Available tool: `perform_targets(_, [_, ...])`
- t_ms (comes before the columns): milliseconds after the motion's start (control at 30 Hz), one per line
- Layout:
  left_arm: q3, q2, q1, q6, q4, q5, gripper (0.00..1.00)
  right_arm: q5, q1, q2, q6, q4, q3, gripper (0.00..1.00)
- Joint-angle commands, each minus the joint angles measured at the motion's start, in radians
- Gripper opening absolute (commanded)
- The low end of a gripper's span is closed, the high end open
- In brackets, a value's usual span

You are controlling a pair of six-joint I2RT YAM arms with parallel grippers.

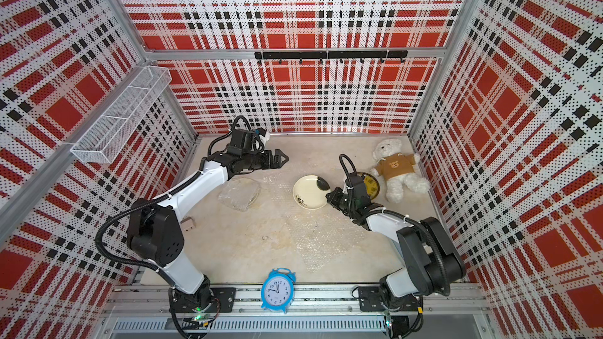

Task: Unpack dinner plates from bubble wrap
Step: Pick up the plate from the bubble wrap, then place the plate on the plate.

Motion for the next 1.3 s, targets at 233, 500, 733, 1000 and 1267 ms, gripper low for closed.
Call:
perform_targets(233, [-0.030,-0.040,0.014,-0.012,0.030,0.019,0.99,0.169,-0.112,-0.211,0.145,-0.100,-0.087,0.01])
perform_targets(500, [-0.036,-0.051,0.016,-0.014,0.032,0.025,0.99,0.273,-0.164,-0.275,0.215,-0.146,-0.118,0.01])
perform_targets(733, [-0.046,-0.059,0.022,-0.015,0.034,0.027,0.99,0.272,-0.239,-0.278,0.217,-0.141,-0.130,0.01])
perform_targets(1000, [-0.058,-0.062,0.028,-0.019,0.051,0.034,0.99,0.279,-0.285,-0.279,0.199,-0.159,-0.129,0.01])
perform_targets(1267, [-0.061,-0.064,0.031,-0.020,0.053,0.035,0.99,0.293,-0.302,-0.243,0.200,-0.156,-0.114,0.01])
